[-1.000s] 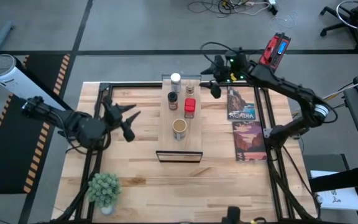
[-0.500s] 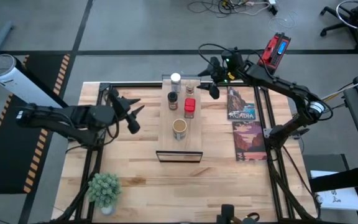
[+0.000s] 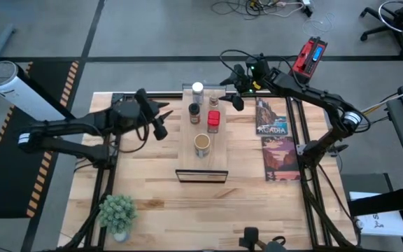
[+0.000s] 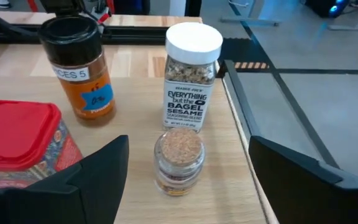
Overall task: Shelf spices
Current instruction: Remove the transparent seasoning bottle from the shelf
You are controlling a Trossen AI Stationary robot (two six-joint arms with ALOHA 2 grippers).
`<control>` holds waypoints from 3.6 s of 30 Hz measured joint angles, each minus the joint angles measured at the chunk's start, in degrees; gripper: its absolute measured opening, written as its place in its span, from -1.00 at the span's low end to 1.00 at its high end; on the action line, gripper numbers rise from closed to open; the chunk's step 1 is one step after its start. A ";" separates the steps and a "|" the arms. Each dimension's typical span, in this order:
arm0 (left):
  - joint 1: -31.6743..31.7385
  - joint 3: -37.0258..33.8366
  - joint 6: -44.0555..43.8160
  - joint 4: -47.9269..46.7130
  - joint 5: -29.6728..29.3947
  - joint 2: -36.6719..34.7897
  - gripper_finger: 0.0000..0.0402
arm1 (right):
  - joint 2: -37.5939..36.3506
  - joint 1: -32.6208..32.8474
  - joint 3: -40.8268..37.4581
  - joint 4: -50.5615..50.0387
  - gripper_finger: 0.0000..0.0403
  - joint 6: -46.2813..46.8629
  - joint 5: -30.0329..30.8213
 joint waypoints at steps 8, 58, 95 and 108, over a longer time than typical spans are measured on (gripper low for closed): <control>10.87 0.00 0.89 2.71 15.45 2.88 -0.34 | -0.16 -0.11 0.00 -0.13 0.47 -0.20 -0.79; 16.02 -4.52 -0.58 2.80 27.08 5.50 -0.34 | 9.63 2.07 5.09 -1.54 0.57 -5.39 -2.28; 16.02 -4.52 -1.43 1.96 27.01 5.50 -0.34 | 11.46 3.93 5.03 -3.79 0.41 -7.50 -0.75; 16.02 -4.52 -1.43 1.79 27.03 5.48 -0.34 | 12.01 3.93 5.03 -3.13 0.17 -7.46 -0.24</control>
